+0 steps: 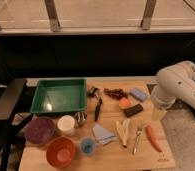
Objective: Place sponge in red bowl
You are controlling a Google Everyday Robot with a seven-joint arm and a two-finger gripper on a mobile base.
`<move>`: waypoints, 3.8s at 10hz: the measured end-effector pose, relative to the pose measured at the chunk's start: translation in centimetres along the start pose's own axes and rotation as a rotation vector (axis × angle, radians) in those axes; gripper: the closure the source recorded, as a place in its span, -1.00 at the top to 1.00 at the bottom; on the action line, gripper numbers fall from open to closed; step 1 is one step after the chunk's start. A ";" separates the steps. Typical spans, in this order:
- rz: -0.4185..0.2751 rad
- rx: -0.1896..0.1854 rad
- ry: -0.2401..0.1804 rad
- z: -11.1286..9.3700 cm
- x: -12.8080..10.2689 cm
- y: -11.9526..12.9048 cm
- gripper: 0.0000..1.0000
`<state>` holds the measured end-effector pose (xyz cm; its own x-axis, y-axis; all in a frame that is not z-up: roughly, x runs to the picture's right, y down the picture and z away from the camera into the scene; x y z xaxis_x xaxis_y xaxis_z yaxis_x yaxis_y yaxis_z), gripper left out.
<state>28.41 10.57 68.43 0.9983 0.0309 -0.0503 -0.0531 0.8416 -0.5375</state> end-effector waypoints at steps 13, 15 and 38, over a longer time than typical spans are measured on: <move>0.000 0.000 0.000 0.0 0.0 0.0 0.30; 0.000 0.000 0.000 0.0 0.0 0.0 0.30; -0.424 0.154 -0.009 -1.6 3.5 -12.6 0.30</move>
<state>32.57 -0.77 73.65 0.9311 -0.3299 0.1556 0.3647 0.8511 -0.3777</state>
